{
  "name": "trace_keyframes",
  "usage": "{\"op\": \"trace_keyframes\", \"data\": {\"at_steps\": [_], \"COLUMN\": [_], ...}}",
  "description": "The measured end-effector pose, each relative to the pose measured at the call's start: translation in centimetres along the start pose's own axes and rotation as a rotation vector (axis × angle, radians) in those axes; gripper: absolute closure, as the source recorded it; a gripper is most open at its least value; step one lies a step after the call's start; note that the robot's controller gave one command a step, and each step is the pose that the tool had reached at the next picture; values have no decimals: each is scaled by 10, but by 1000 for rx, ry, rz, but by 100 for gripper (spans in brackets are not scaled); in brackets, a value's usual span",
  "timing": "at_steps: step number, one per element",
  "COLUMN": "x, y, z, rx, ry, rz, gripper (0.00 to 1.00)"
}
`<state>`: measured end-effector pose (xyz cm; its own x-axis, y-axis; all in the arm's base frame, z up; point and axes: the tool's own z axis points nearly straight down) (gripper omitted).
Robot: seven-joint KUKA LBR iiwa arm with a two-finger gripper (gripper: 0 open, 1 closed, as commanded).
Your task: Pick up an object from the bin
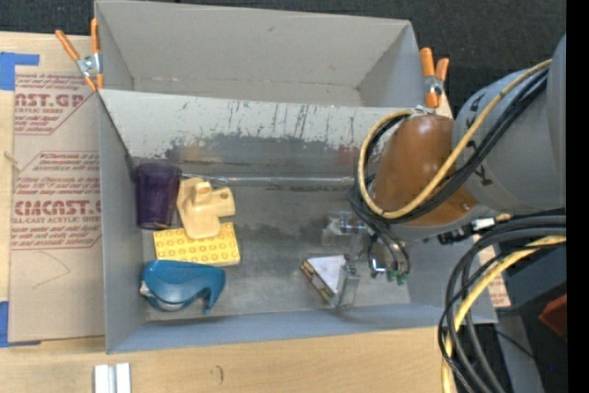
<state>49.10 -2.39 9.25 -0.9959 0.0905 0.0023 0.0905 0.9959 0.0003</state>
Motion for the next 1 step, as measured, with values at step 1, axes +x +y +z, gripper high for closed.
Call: {"op": "trace_keyframes", "data": {"at_steps": [1], "x": [-3], "y": [-30], "z": [23], "rx": [-3], "ry": [-6], "rz": [-3], "gripper": [100]}}
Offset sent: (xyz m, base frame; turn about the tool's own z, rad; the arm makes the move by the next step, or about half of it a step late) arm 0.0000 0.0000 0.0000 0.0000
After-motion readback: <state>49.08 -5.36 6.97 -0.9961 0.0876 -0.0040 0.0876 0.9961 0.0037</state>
